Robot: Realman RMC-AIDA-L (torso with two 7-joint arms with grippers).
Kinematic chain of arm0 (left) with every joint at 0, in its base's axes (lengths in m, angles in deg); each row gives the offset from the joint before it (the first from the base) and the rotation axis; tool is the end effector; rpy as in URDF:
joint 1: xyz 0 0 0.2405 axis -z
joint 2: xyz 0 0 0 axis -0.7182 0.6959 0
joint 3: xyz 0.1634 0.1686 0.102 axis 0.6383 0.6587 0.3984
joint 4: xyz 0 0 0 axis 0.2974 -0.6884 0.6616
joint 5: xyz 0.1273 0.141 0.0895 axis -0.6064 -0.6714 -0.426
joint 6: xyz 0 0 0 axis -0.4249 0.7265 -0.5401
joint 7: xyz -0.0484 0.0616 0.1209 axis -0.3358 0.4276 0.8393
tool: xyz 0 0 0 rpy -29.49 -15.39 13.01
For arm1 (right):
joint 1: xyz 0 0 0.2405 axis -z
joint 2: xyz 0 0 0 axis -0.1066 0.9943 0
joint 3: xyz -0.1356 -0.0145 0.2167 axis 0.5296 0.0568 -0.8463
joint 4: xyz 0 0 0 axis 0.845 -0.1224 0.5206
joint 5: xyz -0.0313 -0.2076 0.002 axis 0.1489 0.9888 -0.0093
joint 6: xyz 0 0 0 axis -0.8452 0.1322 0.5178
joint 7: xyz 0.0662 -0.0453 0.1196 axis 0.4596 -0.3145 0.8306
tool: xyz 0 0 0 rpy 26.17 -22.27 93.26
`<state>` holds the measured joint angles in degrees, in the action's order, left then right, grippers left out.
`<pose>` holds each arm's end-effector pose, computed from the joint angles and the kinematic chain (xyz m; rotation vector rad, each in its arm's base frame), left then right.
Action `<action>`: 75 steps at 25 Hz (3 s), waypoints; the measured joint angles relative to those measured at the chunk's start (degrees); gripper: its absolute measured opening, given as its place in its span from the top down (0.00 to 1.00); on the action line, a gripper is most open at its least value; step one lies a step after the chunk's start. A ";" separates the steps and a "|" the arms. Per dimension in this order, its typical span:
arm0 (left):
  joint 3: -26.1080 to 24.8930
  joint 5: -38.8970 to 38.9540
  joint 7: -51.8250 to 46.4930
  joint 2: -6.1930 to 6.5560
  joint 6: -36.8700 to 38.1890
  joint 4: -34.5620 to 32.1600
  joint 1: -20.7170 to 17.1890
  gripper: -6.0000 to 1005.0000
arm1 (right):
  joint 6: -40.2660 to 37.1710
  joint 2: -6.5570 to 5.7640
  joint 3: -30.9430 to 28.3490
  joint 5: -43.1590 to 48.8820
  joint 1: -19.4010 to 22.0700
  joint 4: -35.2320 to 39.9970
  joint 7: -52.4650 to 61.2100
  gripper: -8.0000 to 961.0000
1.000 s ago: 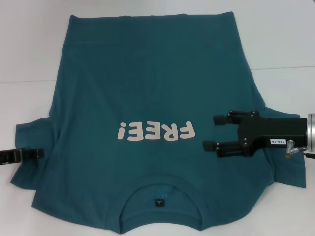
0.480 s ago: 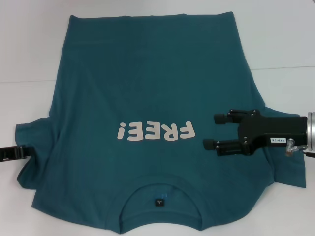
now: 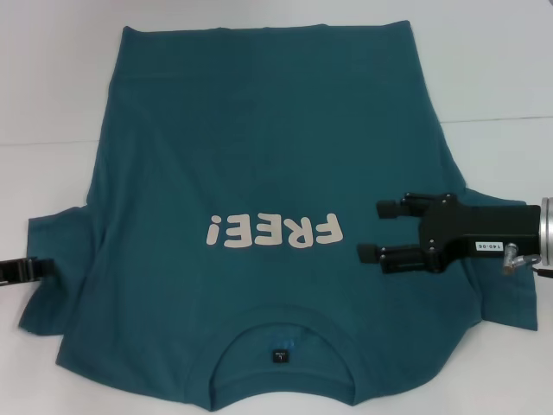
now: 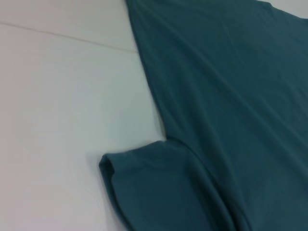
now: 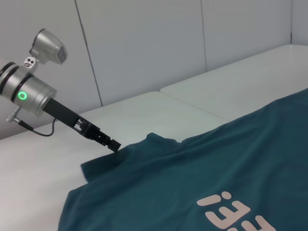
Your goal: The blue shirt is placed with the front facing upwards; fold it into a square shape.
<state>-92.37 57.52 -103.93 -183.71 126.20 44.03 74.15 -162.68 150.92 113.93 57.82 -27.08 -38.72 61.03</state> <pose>-0.3393 0.3681 0.0469 -2.0247 -1.4399 -0.2667 0.2565 0.3546 0.0203 -2.6897 0.5701 0.5621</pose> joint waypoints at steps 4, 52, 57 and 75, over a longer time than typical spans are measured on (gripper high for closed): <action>0.19 0.00 -0.74 -0.87 1.67 4.22 -1.62 0.97 | 0.01 0.00 -0.37 -0.20 0.21 0.00 0.15 0.05; -0.61 -3.45 -5.12 -0.91 -0.82 -1.43 0.92 0.10 | 0.33 -0.09 -0.30 0.03 0.15 0.09 0.14 0.05; -0.90 -3.69 -4.88 -1.32 -1.24 -1.03 0.79 0.10 | 0.33 -0.09 -0.23 0.03 0.22 0.09 0.14 0.05; -0.39 -6.33 -4.68 -1.83 -3.32 0.18 0.92 0.61 | 0.35 -0.09 -0.12 0.03 0.13 0.09 1.62 0.05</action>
<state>-92.76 51.19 -108.60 -185.54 122.88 44.21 75.07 -162.33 150.83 113.81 57.85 -26.95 -38.63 62.65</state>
